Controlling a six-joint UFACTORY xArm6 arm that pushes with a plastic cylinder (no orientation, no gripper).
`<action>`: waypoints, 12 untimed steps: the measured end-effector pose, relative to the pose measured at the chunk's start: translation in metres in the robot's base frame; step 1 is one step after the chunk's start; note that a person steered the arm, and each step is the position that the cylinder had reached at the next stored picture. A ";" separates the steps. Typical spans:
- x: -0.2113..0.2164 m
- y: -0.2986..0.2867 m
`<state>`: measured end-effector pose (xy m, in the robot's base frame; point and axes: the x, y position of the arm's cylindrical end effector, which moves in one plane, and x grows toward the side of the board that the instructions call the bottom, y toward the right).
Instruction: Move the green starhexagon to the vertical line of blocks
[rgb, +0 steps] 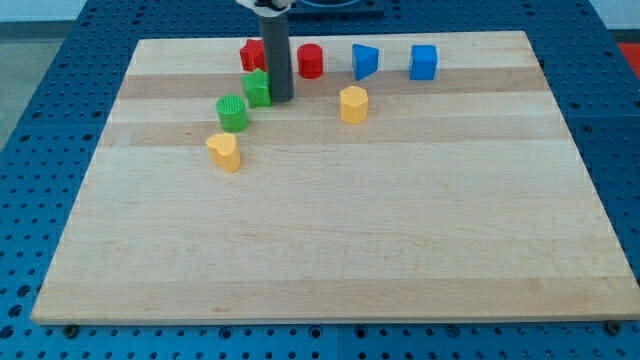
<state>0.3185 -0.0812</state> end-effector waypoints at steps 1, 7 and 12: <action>-0.001 0.026; 0.094 0.032; 0.167 -0.046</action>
<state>0.4851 -0.1270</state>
